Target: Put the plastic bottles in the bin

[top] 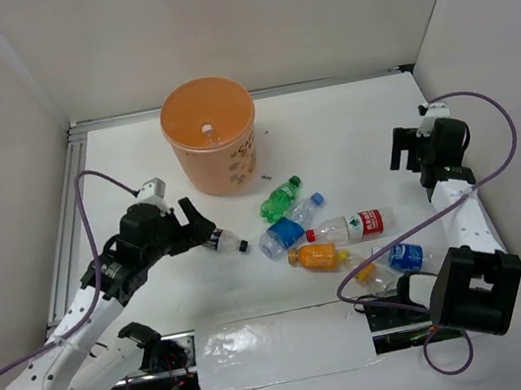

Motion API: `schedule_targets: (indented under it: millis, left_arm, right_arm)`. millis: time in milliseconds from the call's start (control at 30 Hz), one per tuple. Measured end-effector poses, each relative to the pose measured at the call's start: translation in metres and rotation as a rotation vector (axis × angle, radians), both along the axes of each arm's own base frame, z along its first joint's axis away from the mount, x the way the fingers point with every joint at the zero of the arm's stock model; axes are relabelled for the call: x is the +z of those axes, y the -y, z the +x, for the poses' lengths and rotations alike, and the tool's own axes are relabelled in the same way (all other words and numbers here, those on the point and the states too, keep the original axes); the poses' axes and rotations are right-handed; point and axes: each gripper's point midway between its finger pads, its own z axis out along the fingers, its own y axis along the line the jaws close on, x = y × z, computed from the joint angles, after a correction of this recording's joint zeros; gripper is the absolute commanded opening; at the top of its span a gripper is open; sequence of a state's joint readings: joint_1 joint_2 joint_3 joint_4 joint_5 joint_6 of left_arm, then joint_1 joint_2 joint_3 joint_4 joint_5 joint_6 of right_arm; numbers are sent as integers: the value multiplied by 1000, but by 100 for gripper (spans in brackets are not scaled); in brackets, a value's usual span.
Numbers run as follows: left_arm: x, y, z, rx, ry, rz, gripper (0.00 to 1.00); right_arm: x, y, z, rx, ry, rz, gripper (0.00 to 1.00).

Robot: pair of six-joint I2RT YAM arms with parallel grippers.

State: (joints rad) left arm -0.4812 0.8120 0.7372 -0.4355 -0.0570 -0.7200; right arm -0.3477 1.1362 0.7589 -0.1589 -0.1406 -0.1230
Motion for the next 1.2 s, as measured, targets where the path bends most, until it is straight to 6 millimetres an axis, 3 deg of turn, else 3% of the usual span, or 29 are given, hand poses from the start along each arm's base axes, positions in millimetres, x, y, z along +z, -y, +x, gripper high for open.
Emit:
schedule_targets:
  millis: [100, 200, 233, 267, 300, 333, 367, 400, 467, 500, 633, 800, 1033, 1167, 1200]
  left_arm:
    - [-9, 14, -16, 7, -65, -23, 99]
    - [-22, 19, -26, 78, -149, -40, 99]
    - [-29, 18, -30, 123, -190, -39, 98]
    - [-36, 17, -33, 162, -229, -33, 96]
    - [-42, 15, -35, 199, -260, -25, 95]
    - [-48, 14, -37, 237, -292, -20, 94]
    - [-52, 12, -38, 275, -321, -16, 90]
    - [-56, 11, -39, 312, -345, -11, 81]
    - [-62, 9, -41, 377, -390, -8, 81]
    - [-66, 9, -42, 409, -410, -10, 81]
    - [-79, 6, -45, 496, -470, -2, 99]
    - [-94, 7, -36, 554, -482, 30, 99]
    - [-107, 29, 14, 549, -400, 59, 99]
    - [-135, 29, 29, 586, -433, 94, 80]
    - [-141, 28, 30, 590, -443, 104, 63]
  right_arm:
    - [0, -6, -1, 39, -2, 7, 99]
    - [2, -23, -3, 180, -1, -19, 37]
    - [2, -30, -4, 226, 0, -12, 5]
    - [2, -37, -5, 267, -1, -3, 2]
    - [1, -43, -6, 297, -2, 11, 4]
    - [-1, -48, -8, 324, -7, 27, 13]
    - [-2, -53, -9, 349, -11, 42, 30]
    - [-4, -58, -11, 372, -17, 57, 72]
    - [-8, -66, -14, 415, -28, 82, 100]
    - [-11, -69, -15, 436, -36, 97, 100]
    - [-20, -80, -19, 486, -64, 146, 100]
    - [-21, -88, -20, 519, -65, 170, 100]
    - [-27, -103, -20, 572, -86, 176, 100]
    - [-31, -121, -21, 658, -97, 162, 100]
    - [-32, -129, -23, 697, -99, 156, 100]
